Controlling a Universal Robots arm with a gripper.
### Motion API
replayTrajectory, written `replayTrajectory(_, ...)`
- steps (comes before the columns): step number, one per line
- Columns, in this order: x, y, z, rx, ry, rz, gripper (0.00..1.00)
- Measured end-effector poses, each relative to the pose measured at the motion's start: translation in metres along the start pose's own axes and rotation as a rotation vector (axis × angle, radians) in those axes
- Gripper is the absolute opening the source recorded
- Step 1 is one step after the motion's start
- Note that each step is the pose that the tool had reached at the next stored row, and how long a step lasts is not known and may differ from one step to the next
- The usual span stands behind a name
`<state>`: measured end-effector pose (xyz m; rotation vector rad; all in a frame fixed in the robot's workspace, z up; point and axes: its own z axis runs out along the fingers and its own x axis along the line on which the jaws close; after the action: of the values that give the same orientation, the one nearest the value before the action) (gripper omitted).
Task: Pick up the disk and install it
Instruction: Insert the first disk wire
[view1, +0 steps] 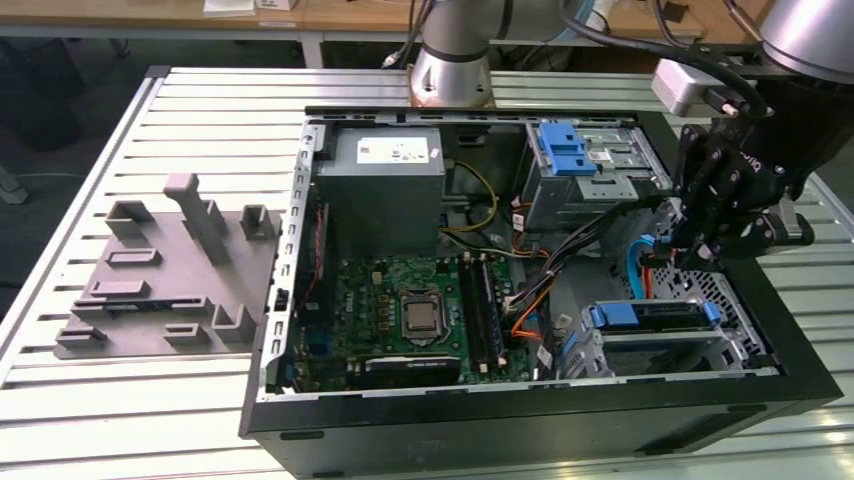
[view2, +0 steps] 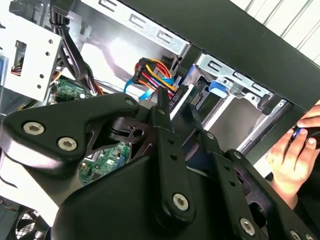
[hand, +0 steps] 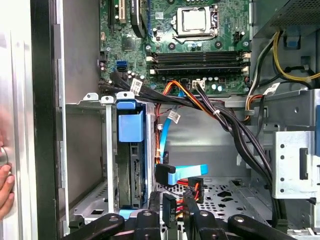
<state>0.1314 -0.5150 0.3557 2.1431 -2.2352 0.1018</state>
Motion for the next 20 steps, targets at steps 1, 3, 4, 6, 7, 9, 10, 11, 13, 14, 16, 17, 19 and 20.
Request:
replayTrajectory(1, -0.0003, 0.0, 0.0003, 0.0002, 0.0036, 0.0, 0.32)
replayTrajectory(3, -0.0008, 0.0001, 0.001, 0.0006, 0.0114, 0.0, 0.32)
replayTrajectory(4, -0.001, 0.0001, 0.0013, 0.0007, 0.0155, 0.0, 0.32)
replayTrajectory(6, -0.0015, 0.0001, 0.002, 0.0011, 0.023, 0.0, 0.32)
replayTrajectory(7, -0.0017, 0.0001, 0.0023, 0.0012, 0.0266, 0.0, 0.32)
replayTrajectory(9, -0.0023, 0.0001, 0.0027, 0.0015, 0.033, 0.0, 0.31)
replayTrajectory(10, -0.0025, 0.0001, 0.003, 0.0016, 0.0344, 0.0, 0.31)
replayTrajectory(11, -0.0026, 0.0002, 0.0032, 0.0016, 0.0352, 0.0, 0.24)
replayTrajectory(13, -0.0027, 0.0002, 0.0031, 0.0016, 0.0355, 0.0, 0.18)
replayTrajectory(14, -0.0027, 0.0002, 0.0031, 0.0016, 0.0357, 0.0, 0.17)
replayTrajectory(16, -0.0028, 0.0002, 0.0031, 0.0015, 0.032, 0.0, 0.17)
replayTrajectory(17, -0.0028, 0.0002, 0.0033, 0.0012, 0.0257, 0.0, 0.17)
replayTrajectory(19, -0.0028, 0.0002, 0.0033, 0.0004, 0.0073, 0.001, 0.17)
replayTrajectory(20, -0.0027, 0.0002, 0.0034, 0.0, -0.0026, 0.001, 0.17)
